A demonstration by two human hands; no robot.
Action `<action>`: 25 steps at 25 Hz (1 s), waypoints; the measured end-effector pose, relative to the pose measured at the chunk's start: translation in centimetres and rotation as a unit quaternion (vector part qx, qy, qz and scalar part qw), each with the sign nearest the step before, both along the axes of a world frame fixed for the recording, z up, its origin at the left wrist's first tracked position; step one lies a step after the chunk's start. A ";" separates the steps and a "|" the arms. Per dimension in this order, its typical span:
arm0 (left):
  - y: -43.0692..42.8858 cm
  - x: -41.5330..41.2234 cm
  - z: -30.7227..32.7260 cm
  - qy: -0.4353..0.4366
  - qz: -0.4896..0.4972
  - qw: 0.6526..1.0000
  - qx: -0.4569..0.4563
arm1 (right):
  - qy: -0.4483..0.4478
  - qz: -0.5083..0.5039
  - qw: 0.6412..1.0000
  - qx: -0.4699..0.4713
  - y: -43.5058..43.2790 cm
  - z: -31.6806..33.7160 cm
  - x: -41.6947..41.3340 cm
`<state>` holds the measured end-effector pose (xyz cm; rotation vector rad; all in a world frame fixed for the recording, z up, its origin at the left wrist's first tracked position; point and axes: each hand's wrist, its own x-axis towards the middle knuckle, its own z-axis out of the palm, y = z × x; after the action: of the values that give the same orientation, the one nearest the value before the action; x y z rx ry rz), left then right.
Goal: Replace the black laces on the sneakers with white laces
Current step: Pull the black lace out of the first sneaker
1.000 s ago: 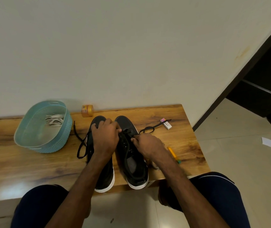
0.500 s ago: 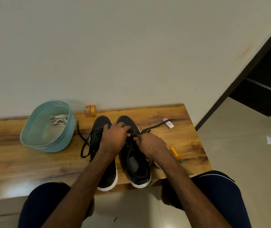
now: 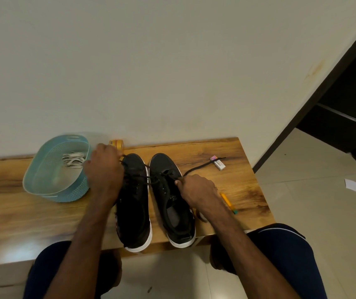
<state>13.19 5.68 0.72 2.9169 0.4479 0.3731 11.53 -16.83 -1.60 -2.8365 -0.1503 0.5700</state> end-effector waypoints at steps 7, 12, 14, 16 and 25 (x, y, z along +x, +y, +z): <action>-1.6 -1.0 -0.7 0.046 -0.111 0.993 0.004 | -0.001 0.006 1.000 0.000 0.5 0.3 -0.2; -6.5 -1.0 -4.2 0.165 -0.213 0.963 0.014 | -0.016 0.031 0.999 0.001 0.6 -0.1 -1.1; -6.1 -0.9 -4.0 0.150 -0.188 0.971 -0.011 | -0.008 0.030 1.000 -0.005 0.4 -0.1 -0.9; -6.0 -1.1 -3.3 0.120 -0.183 0.975 0.029 | -0.004 0.024 1.000 -0.019 0.3 -0.1 -0.6; 4.6 -2.5 1.6 -0.058 0.132 0.989 -0.034 | 0.012 0.001 0.999 -0.041 -0.6 0.5 -0.1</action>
<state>10.65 10.32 2.36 2.7548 0.8154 0.5472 11.47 -17.40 -1.06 -2.9079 -0.1268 0.6238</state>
